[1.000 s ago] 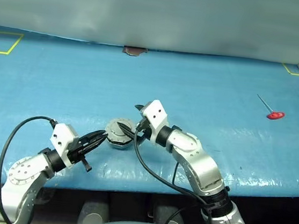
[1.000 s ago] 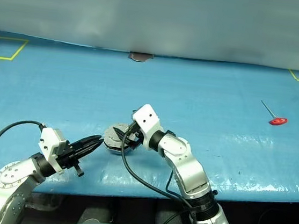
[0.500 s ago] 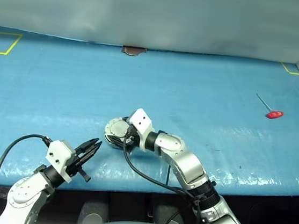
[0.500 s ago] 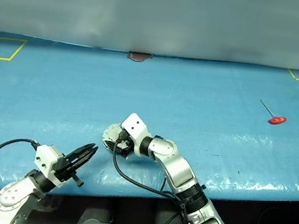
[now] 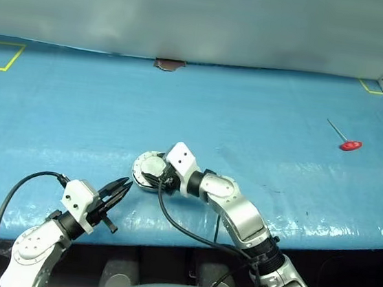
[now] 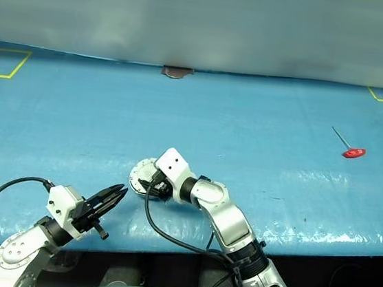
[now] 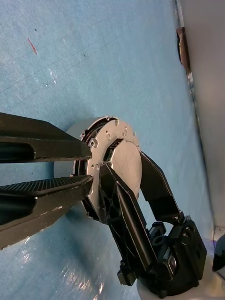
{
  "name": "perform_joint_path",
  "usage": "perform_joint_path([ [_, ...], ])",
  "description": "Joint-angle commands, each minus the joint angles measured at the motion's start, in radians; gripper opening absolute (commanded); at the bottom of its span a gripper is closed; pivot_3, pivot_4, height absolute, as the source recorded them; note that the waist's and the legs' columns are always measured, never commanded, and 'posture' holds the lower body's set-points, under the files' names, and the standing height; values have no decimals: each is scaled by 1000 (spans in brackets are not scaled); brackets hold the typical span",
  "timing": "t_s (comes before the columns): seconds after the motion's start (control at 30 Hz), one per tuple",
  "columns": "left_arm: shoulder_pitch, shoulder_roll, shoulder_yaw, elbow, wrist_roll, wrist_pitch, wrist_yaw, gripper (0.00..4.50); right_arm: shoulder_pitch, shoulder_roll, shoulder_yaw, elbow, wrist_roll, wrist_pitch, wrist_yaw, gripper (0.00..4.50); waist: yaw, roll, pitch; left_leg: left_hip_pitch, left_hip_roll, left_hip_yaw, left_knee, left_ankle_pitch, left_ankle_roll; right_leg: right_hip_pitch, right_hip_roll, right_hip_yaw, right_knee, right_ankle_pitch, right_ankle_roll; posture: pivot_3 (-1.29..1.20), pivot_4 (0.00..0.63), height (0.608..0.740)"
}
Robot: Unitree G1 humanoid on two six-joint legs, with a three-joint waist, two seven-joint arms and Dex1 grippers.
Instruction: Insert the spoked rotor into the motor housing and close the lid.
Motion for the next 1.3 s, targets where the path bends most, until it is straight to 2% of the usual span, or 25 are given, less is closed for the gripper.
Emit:
perform_joint_path([
  [0.03, -4, 9, 0, -1, -17, -8, -1, 538, -15, 22, 28, -81, -11, 33, -17, 3033, -1, 0, 0, 0, 0, 0, 0, 0, 0, 0, 0, 0, 0, 0, 0, 0, 150, 740],
  [0.37, -7, 16, 9, 1, -21, -1, 8, 538, -23, 39, 40, -52, -19, 36, -25, 3033, -1, 0, 0, 0, 0, 0, 0, -1, -1, -1, 0, -1, -1, 0, -1, 0, 150, 740],
  [0.87, -16, 21, 6, 6, -35, 9, 5, 538, -59, -26, 27, 68, -18, -46, 83, 3033, -1, 0, 0, 0, 0, 0, 0, -1, -2, 0, 0, -1, -1, -1, 0, 0, 150, 740],
  [1.3, -14, 24, 5, 6, -40, 13, 5, 538, -48, 8, 19, 99, -29, -46, 54, 3033, -4, 0, 0, 1, 0, 0, 0, -1, -2, 0, 0, -1, -1, -1, 0, 0, 150, 740],
])
